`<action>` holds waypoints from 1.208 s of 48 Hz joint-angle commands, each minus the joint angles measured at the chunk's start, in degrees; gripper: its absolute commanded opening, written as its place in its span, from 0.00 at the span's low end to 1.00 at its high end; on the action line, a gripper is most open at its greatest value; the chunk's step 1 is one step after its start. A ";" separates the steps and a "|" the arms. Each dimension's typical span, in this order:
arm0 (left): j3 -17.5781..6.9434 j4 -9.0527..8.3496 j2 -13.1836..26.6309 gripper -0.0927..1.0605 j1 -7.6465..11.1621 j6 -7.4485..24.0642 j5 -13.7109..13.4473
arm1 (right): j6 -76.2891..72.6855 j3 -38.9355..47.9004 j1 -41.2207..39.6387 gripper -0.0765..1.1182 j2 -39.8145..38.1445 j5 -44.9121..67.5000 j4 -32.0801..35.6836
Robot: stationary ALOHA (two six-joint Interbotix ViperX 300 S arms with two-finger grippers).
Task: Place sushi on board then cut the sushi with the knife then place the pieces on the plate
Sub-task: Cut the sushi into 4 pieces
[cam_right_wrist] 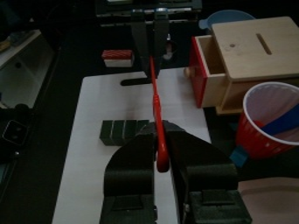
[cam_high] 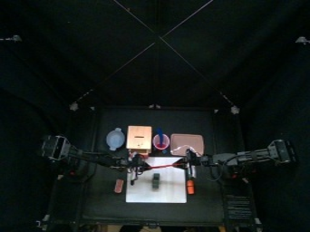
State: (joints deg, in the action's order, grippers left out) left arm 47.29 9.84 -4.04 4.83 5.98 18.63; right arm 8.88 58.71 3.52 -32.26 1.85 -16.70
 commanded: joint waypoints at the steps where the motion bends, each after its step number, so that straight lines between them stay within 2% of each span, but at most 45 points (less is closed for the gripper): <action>1: -1.05 0.18 -0.53 0.41 0.26 -0.09 -2.55 | -0.26 -0.70 0.26 0.41 0.70 -4.04 -2.64; 5: -0.97 0.70 0.35 0.40 0.26 -0.09 -3.87 | -0.26 -0.79 0.53 0.41 2.37 -6.50 -4.92; 11: -1.14 0.35 1.85 0.40 0.26 0.09 -4.75 | -0.26 -0.79 0.97 0.40 4.92 -8.26 -6.68; 16: -1.32 0.35 3.25 0.40 0.97 0.00 -6.33 | -0.26 -1.32 1.67 0.40 8.09 -9.05 -8.70; 20: -1.85 0.35 5.01 0.40 0.70 0.09 -6.86 | -0.26 -2.37 2.37 0.40 10.55 -8.96 -9.05; 23: -2.20 -0.26 6.24 0.40 0.62 0.18 -7.03 | -0.26 -3.43 2.90 0.40 12.39 -8.96 -9.05; 26: -2.64 -1.67 6.94 0.40 0.62 0.18 -7.56 | -0.26 -4.57 3.25 0.40 14.06 -8.96 -9.23; 30: -3.34 -2.99 7.47 0.40 0.53 0.00 -9.14 | -0.26 -5.98 4.13 0.40 16.17 -9.32 -9.14; 41: -5.71 -3.69 7.73 0.40 0.88 0.00 -12.30 | -0.26 -6.33 5.27 0.40 18.11 -9.32 -9.32; 48: -5.98 -3.69 8.00 0.40 0.88 0.09 -12.48 | -0.26 -5.98 5.19 0.40 18.46 -9.32 -9.32; 58: -5.98 -4.75 8.44 0.40 0.53 0.09 -12.48 | -0.18 -6.06 4.75 0.40 19.25 -9.32 -8.61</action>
State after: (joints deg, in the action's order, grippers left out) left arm 42.36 5.27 4.48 5.98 5.89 6.06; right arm 8.61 53.17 8.00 -12.57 -7.56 -25.31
